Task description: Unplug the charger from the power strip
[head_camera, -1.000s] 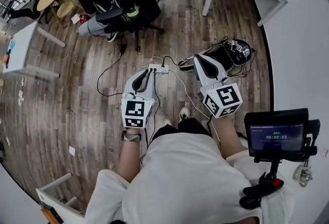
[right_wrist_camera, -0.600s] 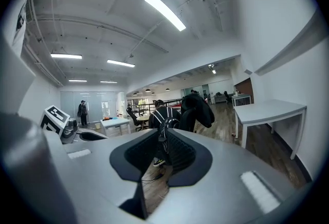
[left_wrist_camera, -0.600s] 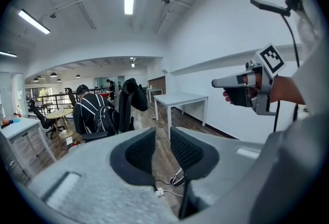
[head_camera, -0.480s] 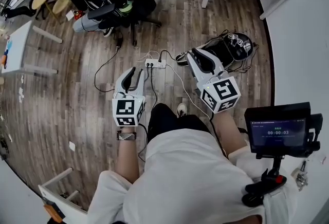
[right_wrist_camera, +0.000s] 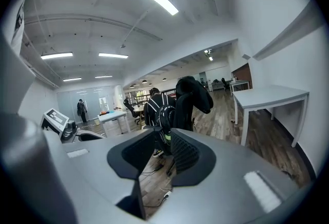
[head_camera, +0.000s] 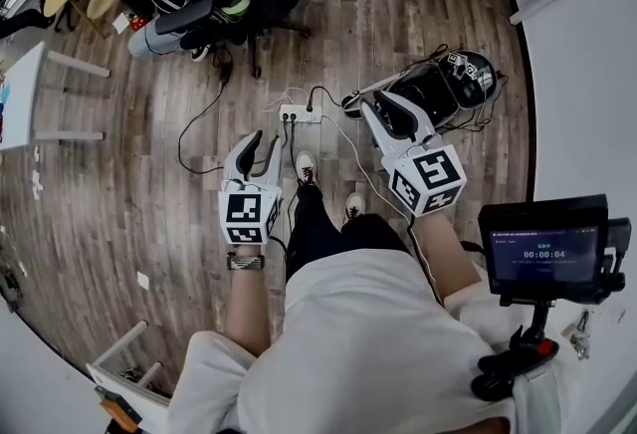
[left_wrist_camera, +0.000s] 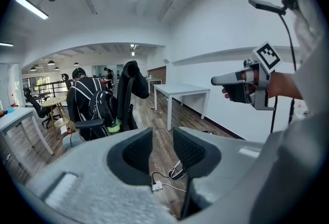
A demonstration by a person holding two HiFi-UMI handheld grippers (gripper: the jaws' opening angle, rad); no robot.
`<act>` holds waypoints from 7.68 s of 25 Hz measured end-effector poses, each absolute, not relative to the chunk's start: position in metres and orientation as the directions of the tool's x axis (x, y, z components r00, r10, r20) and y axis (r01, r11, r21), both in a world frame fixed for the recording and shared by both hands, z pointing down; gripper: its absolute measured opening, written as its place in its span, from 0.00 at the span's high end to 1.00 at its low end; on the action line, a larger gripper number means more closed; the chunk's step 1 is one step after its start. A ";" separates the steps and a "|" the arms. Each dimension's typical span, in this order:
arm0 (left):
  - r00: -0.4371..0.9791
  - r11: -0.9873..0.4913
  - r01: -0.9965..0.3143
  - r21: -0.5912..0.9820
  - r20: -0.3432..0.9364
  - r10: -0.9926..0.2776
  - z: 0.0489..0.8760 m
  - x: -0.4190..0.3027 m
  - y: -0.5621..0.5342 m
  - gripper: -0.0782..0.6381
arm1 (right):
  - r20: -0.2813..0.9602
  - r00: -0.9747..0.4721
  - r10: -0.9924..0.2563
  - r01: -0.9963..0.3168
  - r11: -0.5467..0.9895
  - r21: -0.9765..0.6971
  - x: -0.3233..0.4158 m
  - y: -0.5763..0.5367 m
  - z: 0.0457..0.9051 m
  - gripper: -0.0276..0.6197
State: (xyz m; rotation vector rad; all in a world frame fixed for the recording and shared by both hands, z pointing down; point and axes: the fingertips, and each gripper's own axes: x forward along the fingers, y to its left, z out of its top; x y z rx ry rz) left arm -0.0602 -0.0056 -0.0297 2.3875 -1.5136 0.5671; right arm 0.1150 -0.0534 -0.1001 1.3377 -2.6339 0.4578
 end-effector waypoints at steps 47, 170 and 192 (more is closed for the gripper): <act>0.472 -0.455 -0.862 0.222 0.678 -0.563 0.517 -0.082 -0.151 0.72 | 0.582 -0.502 -0.640 -0.855 0.468 -0.222 0.088 -0.182 0.443 0.77; 0.317 -0.334 -0.939 0.085 0.590 -0.743 0.889 -0.068 -0.192 0.69 | 0.549 -0.807 -0.216 -0.356 0.921 -0.160 -0.044 -0.188 0.905 0.96; 0.331 -0.340 -0.936 0.092 0.561 -0.759 0.885 -0.072 -0.191 0.70 | 0.556 -0.802 -0.218 -0.355 0.922 -0.151 -0.047 -0.188 0.907 0.96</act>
